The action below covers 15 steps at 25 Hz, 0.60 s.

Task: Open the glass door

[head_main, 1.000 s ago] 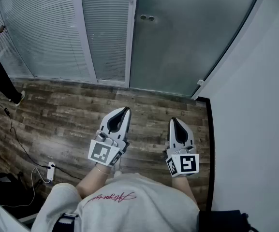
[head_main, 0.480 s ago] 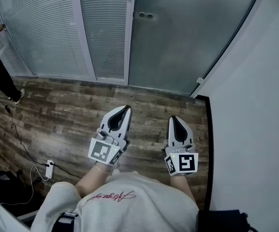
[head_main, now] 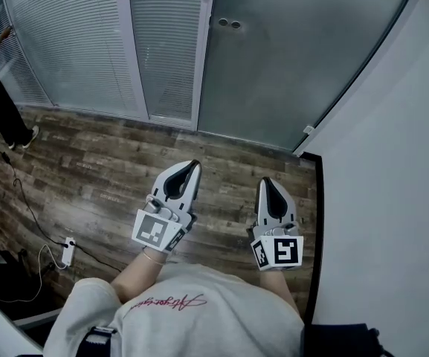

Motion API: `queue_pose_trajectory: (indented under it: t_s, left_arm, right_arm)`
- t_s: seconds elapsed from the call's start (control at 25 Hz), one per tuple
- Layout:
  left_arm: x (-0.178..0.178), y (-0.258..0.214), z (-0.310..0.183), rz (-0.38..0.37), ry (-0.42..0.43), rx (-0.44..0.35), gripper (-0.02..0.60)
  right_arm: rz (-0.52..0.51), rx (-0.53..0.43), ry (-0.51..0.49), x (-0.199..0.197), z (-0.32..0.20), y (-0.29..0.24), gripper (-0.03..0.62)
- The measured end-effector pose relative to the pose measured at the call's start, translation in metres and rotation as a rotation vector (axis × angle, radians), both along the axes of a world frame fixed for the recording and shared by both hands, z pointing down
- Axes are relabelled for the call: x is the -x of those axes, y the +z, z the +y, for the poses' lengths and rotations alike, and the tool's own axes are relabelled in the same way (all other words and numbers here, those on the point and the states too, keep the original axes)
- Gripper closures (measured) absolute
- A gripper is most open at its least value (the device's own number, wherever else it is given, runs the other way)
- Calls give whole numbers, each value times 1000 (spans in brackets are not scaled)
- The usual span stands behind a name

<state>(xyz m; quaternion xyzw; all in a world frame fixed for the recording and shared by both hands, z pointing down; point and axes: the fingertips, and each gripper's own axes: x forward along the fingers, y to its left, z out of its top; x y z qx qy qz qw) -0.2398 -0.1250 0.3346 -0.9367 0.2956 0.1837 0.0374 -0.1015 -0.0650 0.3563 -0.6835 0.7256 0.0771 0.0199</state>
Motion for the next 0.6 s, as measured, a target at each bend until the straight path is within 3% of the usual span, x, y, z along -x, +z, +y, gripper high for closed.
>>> queue_pose_trajectory:
  t_s: [0.12, 0.32, 0.6]
  left_arm:
    - [-8, 5, -3, -36, -1, -4, 569]
    - [-19, 2, -18, -34, -1, -25, 569]
    - [-42, 7, -84, -29, 19, -26, 569]
  right_arm:
    - [-4, -3, -8, -8, -5, 0, 577]
    - [-4, 8, -11, -18, -23, 4, 577]
    - [17, -6, 9, -35, -80, 4, 577]
